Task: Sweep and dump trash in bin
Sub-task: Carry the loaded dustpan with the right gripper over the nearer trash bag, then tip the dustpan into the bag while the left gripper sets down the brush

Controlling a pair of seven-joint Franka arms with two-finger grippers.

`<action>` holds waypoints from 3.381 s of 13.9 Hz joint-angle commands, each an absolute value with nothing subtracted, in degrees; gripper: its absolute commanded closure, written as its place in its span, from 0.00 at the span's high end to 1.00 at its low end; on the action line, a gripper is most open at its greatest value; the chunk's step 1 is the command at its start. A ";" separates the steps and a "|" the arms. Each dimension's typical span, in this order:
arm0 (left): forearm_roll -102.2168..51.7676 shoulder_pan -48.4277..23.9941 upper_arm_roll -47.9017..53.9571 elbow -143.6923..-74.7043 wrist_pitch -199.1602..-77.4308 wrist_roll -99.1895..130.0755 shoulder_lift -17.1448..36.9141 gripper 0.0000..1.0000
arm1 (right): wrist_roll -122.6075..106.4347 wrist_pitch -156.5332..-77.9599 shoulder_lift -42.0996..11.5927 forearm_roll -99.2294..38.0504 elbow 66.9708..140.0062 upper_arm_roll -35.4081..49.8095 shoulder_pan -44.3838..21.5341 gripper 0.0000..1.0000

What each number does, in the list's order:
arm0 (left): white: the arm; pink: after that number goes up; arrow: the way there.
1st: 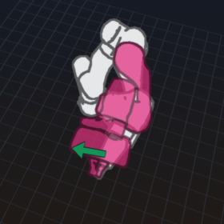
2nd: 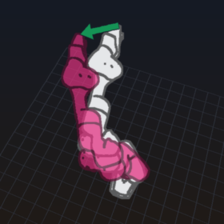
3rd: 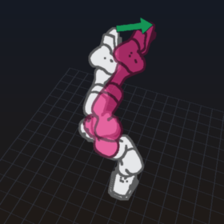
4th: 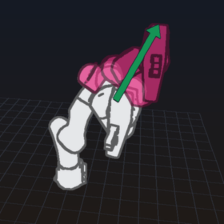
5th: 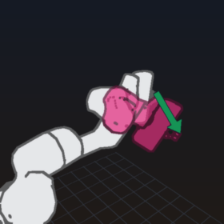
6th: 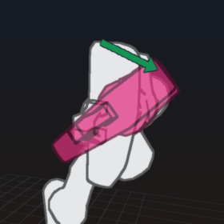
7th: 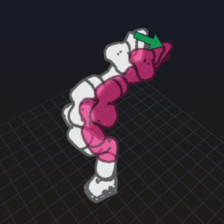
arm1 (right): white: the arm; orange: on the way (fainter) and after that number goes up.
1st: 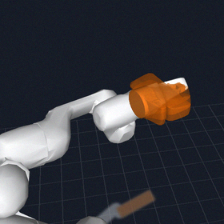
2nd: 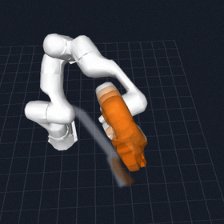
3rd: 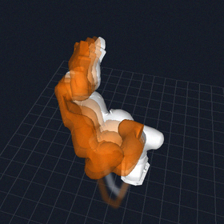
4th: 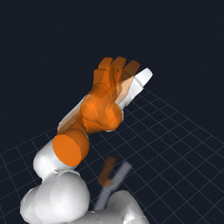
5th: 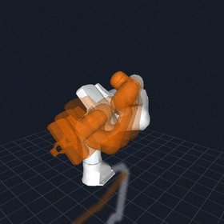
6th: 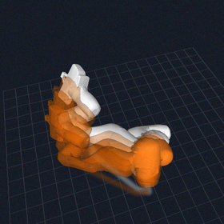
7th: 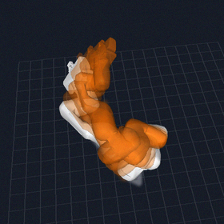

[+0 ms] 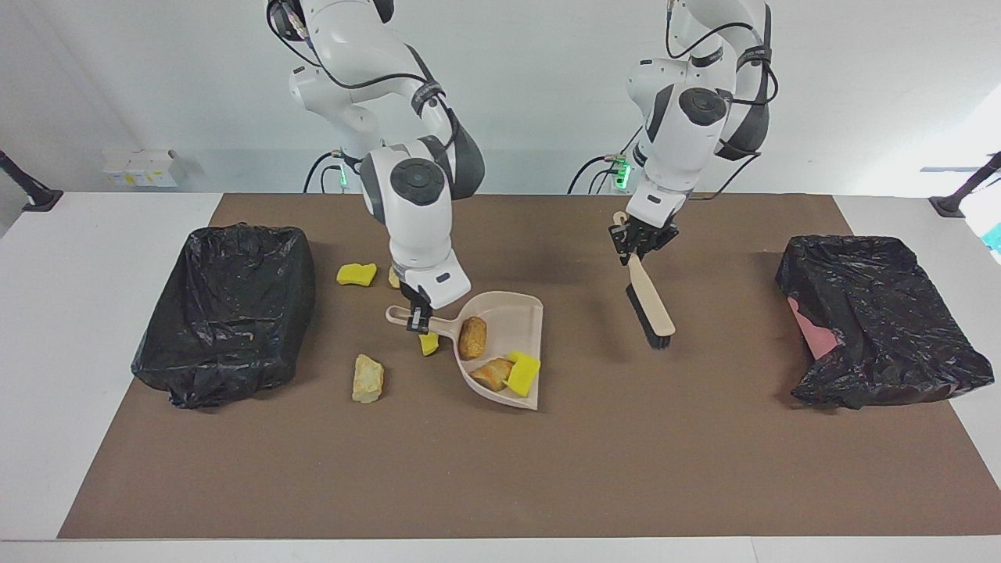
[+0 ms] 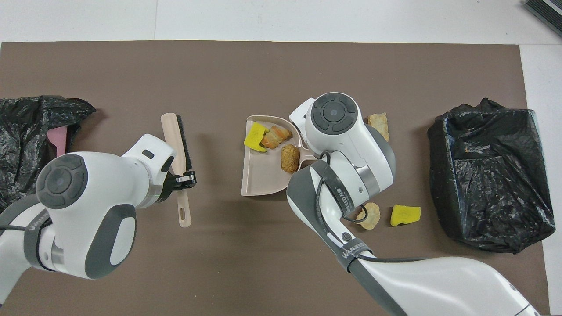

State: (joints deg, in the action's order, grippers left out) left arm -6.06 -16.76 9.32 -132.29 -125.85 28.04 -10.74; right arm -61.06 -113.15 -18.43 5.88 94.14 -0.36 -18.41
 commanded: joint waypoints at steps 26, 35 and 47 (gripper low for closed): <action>-4.75 -30.52 9.05 -134.66 -134.30 43.00 -5.71 1.00 | -116.46 -130.16 10.10 17.83 123.39 -0.26 27.69 0.00; -4.75 -9.42 8.88 -119.64 -121.40 14.71 -3.79 1.00 | -112.85 -134.99 10.90 33.82 124.72 -0.09 26.02 0.00; 0.09 4.31 8.53 -99.76 -98.35 -5.98 -0.79 1.00 | -105.64 -129.38 13.97 56.24 123.84 0.53 16.70 0.00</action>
State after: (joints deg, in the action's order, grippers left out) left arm -1.99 4.05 7.87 -102.93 -100.87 -5.49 -2.20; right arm -106.51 -130.97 11.54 52.79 123.02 0.48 17.26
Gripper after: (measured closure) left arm 0.000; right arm 0.683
